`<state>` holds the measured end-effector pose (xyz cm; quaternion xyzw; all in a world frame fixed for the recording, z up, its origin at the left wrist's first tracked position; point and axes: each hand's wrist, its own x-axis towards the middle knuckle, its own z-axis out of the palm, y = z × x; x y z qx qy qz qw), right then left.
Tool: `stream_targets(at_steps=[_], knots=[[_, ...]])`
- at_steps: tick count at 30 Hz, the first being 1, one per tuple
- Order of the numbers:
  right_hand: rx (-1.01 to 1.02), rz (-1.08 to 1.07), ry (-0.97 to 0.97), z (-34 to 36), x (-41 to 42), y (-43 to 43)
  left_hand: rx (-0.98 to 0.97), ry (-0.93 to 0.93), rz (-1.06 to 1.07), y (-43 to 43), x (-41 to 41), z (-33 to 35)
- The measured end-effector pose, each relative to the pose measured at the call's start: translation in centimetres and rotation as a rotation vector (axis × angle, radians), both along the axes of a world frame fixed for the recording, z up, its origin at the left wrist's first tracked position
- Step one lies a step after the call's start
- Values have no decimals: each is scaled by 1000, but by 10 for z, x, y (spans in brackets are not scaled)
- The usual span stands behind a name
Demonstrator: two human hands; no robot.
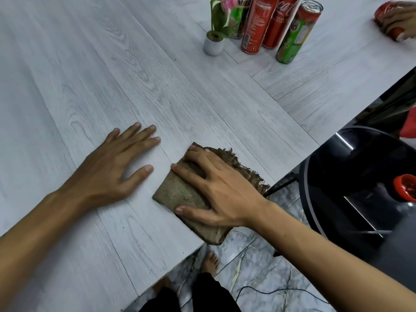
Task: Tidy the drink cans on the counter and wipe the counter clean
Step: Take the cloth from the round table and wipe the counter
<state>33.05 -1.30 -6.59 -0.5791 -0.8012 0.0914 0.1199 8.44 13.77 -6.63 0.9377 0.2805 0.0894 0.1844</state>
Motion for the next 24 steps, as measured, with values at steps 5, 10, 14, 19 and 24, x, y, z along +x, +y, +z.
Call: stream_targets(at_steps=[5, 10, 14, 19, 24], knots=[[26, 31, 5, -1, 11, 25, -6, -12, 12, 9, 8, -1], [68, -15, -10, 2, 42, 53, -6, -21, 30, 17, 26, 1], [65, -137, -23, 6, 77, 66, -3, -40, 34, 22, 42, 1], [76, -296, 37, 8, 110, 56, -2, -54, 29, 21, 64, 2], [58, -422, 69, 5, 122, 26, 2, -46, 14, 18, 77, 2]])
